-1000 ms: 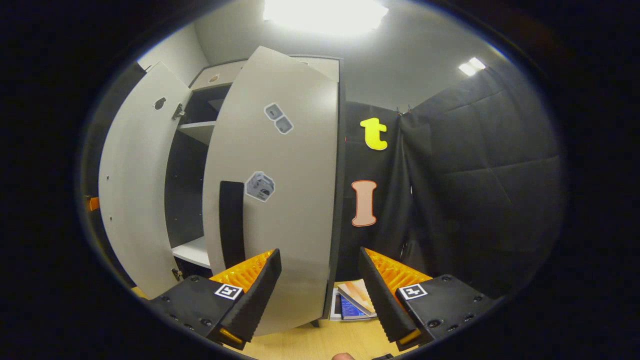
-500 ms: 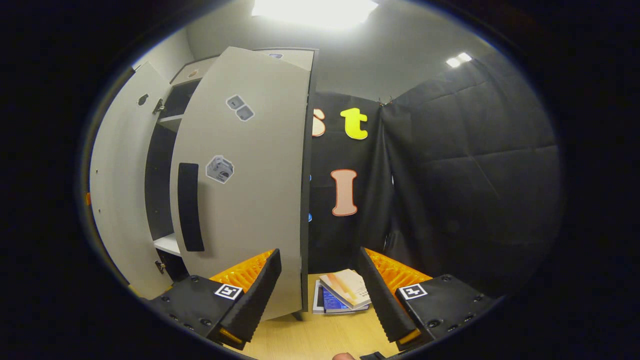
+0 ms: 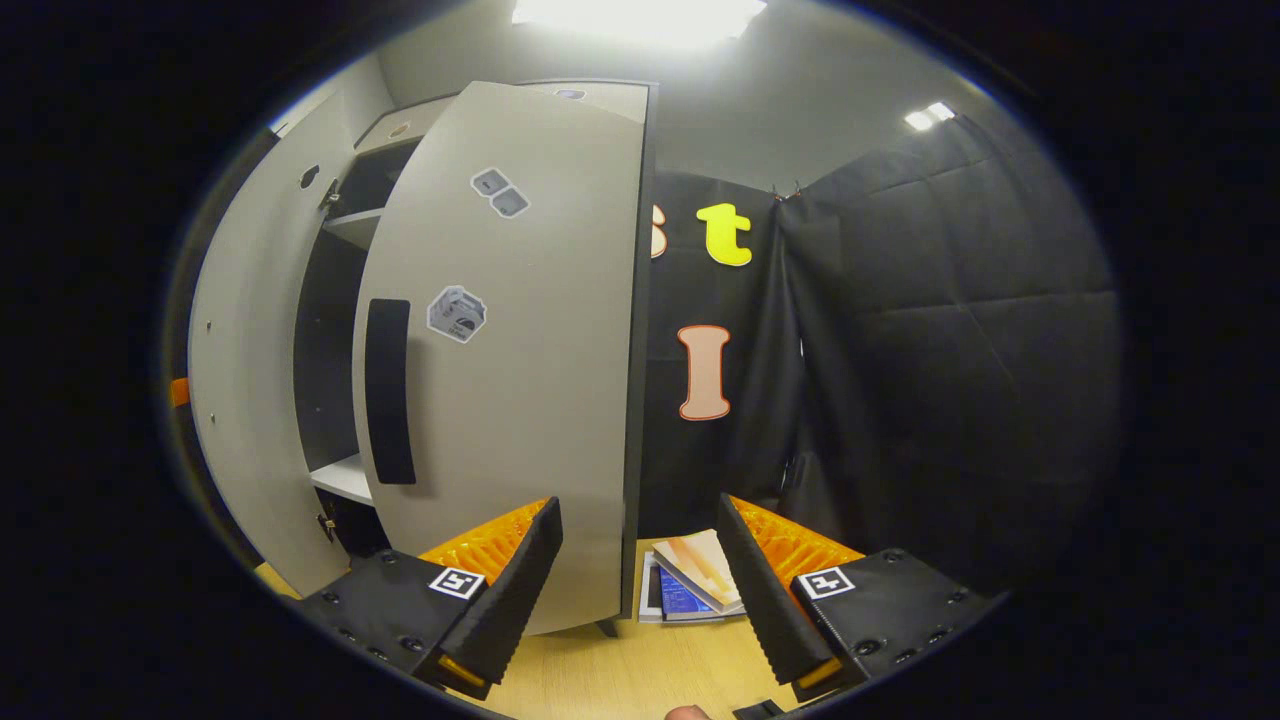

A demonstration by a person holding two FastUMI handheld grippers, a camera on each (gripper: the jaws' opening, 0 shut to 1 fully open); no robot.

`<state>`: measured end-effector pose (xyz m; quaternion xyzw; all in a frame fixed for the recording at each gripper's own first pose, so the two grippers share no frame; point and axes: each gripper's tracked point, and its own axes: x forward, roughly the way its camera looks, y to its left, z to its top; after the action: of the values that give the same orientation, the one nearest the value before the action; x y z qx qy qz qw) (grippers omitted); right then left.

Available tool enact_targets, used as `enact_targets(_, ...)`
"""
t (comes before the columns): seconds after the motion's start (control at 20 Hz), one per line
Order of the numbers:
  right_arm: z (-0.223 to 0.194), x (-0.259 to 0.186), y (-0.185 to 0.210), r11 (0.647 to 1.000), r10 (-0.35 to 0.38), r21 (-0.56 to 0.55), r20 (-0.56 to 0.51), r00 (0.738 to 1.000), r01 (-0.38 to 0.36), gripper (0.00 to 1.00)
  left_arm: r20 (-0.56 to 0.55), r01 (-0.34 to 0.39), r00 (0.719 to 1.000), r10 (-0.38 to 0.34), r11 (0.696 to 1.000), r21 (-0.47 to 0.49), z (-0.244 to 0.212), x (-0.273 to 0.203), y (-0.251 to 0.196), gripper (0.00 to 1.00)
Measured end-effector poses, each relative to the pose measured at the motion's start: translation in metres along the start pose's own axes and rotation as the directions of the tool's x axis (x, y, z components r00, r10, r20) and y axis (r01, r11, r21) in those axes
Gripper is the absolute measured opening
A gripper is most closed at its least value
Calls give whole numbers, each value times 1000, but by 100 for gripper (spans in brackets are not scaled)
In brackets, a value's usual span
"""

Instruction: Grab one shoe with the right hand and put it into the shoe cabinet, grab the other shoe with the left hand and put it into the shoe cabinet; then close the right door with the right hand and the left door with the left hand.

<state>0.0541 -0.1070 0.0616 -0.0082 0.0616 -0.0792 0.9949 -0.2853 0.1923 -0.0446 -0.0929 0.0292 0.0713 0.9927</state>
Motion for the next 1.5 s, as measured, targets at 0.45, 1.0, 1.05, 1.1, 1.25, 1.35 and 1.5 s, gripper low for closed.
enact_targets(0.45, 0, -5, -28, 998, -57, 2, 0, 998, 57, 98, -15, 157, 987, -158, 987, -30, -23, 43, -106, 92)
enact_targets(1.0, 6, -23, -5, 999, 26, 43, 27, 999, -27, 98, -11, 126, 992, -125, 988, 94, -20, 9, -99, 91)
enact_targets(1.05, 9, -28, -3, 998, 39, 43, 35, 999, -40, 97, -8, 119, 993, -118, 988, 99, -17, -1, -92, 91)
enact_targets(1.1, 13, -30, 3, 998, 51, 41, 43, 998, -52, 97, -1, 108, 994, -109, 988, 107, -12, -11, -84, 91)
enact_targets(1.25, 19, -42, 17, 995, 87, 41, 64, 994, -90, 98, 17, 85, 996, -88, 987, 140, -2, -42, -67, 91)
enact_targets(1.35, 21, -55, 27, 992, 110, 48, 81, 991, -114, 98, 24, 73, 997, -78, 983, 166, 2, -64, -57, 92)
enact_targets(1.5, 21, -73, 41, 989, 135, 54, 93, 987, -140, 98, 21, 60, 998, -65, 981, 185, -3, -89, -48, 92)
